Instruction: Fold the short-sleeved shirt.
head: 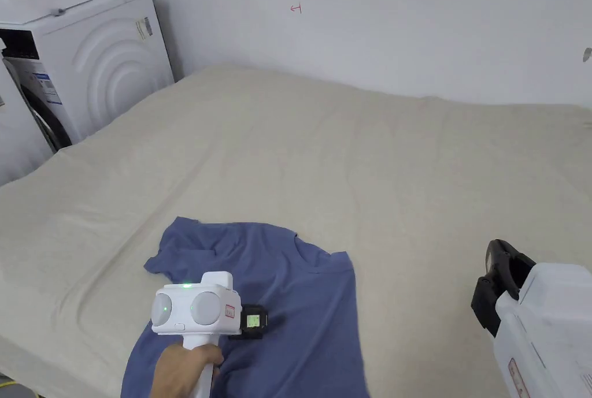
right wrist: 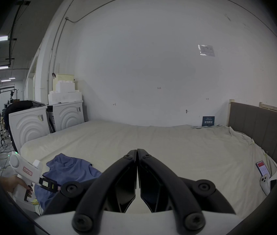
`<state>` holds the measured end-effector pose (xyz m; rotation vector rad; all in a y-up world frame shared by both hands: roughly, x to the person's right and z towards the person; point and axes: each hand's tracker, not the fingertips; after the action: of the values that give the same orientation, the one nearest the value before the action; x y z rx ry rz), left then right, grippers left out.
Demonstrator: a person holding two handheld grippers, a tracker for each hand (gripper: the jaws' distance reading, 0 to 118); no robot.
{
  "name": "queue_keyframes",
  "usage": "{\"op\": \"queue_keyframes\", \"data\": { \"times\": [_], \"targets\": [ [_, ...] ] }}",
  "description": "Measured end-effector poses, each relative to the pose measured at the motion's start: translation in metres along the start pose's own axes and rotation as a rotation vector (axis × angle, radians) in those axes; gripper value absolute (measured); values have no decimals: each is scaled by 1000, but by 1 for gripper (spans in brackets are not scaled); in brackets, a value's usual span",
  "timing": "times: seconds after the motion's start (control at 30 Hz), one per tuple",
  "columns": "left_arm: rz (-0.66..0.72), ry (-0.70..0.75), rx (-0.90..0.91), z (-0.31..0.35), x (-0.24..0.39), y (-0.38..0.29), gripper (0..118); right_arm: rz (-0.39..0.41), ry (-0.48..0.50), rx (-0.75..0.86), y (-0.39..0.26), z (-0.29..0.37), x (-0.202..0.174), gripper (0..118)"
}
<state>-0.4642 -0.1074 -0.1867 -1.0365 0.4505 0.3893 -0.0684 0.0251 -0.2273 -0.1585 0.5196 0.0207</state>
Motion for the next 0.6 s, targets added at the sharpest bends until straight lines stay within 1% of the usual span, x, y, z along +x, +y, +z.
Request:
{"op": "queue_keyframes", "data": {
  "times": [0.03, 0.07, 0.2, 0.23, 0.27, 0.3, 0.37, 0.4, 0.43, 0.47, 0.5, 0.53, 0.57, 0.6],
  "targets": [
    [0, -2, 23, -3, 1, -1, 105, -1, -5, -4, -1, -1, 2, 1],
    [-8, 2, 13, -6, 2, -2, 107, -2, -11, -8, -2, -1, 4, 1],
    [-48, 51, -46, -17, 5, -4, 107, -8, -21, -19, -5, -1, 9, 1],
    [-59, 59, -55, -16, 9, -7, 105, -8, -22, -21, -5, -1, 9, 1],
    [-70, 69, -71, -17, 11, -8, 99, -9, -22, -23, -6, -1, 10, 1],
    [-79, 76, -75, -19, 12, -9, 87, -9, -22, -24, -7, -1, 10, 1],
    [-81, 74, -65, -11, 16, -13, 83, -9, -25, -26, -7, 1, 11, 1],
    [-77, 74, -65, -6, 19, -12, 73, -10, -25, -26, -7, 1, 12, 1],
    [-80, 63, -65, -3, 20, -12, 52, -11, -27, -25, -7, 2, 12, 1],
    [-84, 31, -54, 1, 21, -12, 28, -13, -27, -26, -7, 2, 13, 1],
    [-74, 5, -48, 3, 22, -12, 11, -15, -28, -26, -7, 3, 13, 1],
    [-81, 45, -45, 3, 25, -13, 4, -17, -29, -26, -7, 3, 14, 1],
    [-110, 50, -44, 4, 25, -15, 3, -19, -29, -24, -6, 4, 14, 1],
    [-110, 35, -39, 6, 24, -18, 1, -21, -31, -23, -5, 6, 15, 1]
  ]
}}
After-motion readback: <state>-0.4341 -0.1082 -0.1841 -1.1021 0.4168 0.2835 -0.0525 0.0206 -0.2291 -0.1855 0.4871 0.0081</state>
